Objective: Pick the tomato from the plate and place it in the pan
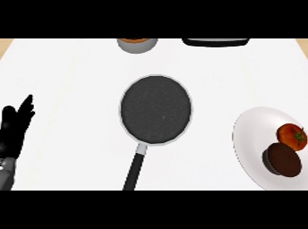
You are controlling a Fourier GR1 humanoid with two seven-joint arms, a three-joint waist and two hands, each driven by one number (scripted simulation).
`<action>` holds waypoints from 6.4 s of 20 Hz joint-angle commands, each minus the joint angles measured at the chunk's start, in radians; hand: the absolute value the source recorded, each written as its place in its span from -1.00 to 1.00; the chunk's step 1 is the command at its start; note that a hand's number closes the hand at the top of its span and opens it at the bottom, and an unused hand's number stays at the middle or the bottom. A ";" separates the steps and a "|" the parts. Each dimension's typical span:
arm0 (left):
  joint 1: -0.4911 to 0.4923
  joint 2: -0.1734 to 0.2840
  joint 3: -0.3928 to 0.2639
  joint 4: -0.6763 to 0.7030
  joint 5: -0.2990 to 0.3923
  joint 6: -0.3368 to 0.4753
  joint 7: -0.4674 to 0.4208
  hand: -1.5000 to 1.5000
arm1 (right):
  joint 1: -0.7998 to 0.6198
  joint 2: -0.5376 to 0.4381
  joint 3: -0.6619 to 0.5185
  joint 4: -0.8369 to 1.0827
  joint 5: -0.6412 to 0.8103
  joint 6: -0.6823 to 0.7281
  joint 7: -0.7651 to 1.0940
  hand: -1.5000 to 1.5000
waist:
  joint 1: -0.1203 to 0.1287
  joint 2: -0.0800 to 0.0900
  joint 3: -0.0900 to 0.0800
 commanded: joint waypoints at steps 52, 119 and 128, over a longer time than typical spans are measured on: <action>0.049 -0.107 0.215 -0.044 -0.150 -0.173 -0.010 0.00 | 0.037 0.119 0.306 -0.201 1.167 -0.144 0.199 -1.00 | 0.004 -0.001 -0.001; -0.063 -0.189 0.272 -0.001 -0.264 -0.221 0.041 0.00 | -0.698 0.769 0.526 0.166 1.098 -0.563 0.712 1.00 | 0.028 0.006 -0.001; -0.084 -0.211 0.237 -0.029 -0.275 -0.235 0.055 0.00 | -0.887 0.770 0.641 0.633 0.863 -0.802 0.572 1.00 | 0.065 0.016 0.000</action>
